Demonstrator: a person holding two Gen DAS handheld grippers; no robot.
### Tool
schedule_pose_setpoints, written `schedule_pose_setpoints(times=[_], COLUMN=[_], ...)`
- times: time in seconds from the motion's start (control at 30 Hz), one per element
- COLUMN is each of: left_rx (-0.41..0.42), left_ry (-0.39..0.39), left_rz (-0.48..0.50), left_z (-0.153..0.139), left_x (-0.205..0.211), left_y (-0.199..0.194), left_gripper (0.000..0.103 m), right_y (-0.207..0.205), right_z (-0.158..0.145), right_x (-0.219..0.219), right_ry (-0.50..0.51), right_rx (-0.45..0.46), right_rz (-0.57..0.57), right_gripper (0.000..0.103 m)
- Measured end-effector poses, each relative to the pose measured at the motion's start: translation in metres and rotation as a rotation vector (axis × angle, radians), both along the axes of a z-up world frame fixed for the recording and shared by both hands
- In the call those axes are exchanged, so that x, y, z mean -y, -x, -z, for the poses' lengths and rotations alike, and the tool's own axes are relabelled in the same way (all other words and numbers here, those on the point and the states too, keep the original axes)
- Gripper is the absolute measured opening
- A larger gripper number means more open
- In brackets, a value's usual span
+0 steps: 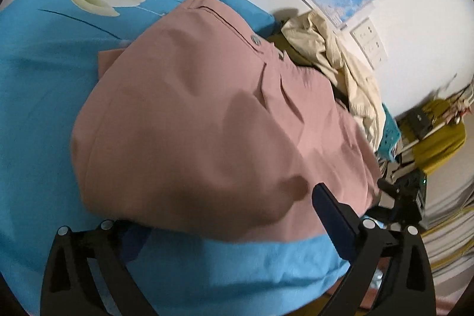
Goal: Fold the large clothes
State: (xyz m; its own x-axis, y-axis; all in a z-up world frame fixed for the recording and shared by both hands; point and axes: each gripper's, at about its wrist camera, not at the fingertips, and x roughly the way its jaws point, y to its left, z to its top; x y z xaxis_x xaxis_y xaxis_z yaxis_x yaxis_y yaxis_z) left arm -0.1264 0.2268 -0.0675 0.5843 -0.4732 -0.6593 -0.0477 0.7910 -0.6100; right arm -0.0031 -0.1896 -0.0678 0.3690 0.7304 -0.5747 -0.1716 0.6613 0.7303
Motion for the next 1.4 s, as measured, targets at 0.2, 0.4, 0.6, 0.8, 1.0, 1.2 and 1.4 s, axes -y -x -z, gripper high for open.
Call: schedule_pose_setpoints(times=[0.2,0.4,0.6,0.8,1.0,1.2,1.4], left_rx=[-0.005,-0.009,-0.004,0.009,0.013,0.0,-0.006], left_ry=[0.003,-0.138,-0.174,-0.213,-0.206,-0.248,-0.164], left_rz=[-0.035,-0.069,-0.067,-0.06,-0.067,-0.099,-0.071], left_z=[-0.002,-0.003,-0.003,-0.003,-0.003,-0.004,-0.009], left_x=[0.0,0.006,0.009,0.02,0.021,0.018,0.001], left_y=[-0.019,-0.026,-0.029,-0.035,-0.04,-0.046,-0.057], left_gripper=[0.094,0.068,0.073,0.088,0.092,0.061,0.042], right_y=[-0.02,-0.031,-0.033,-0.037,-0.045,-0.053,-0.054], right_z=[0.0,0.008,0.009,0.005,0.003,0.014,-0.008], right_x=[-0.015,-0.022,-0.018,-0.026,-0.035,-0.034,-0.045], right_ry=[-0.005,0.01,-0.024,-0.004,0.015,-0.013,-0.057], right_rx=[0.03,0.036,0.048,0.071,0.094,0.053,0.092], right_rz=[0.025,0.016,0.019,0.016,0.008,-0.016,-0.058], right_gripper=[0.094,0.062,0.063,0.071,0.074,0.033,0.023])
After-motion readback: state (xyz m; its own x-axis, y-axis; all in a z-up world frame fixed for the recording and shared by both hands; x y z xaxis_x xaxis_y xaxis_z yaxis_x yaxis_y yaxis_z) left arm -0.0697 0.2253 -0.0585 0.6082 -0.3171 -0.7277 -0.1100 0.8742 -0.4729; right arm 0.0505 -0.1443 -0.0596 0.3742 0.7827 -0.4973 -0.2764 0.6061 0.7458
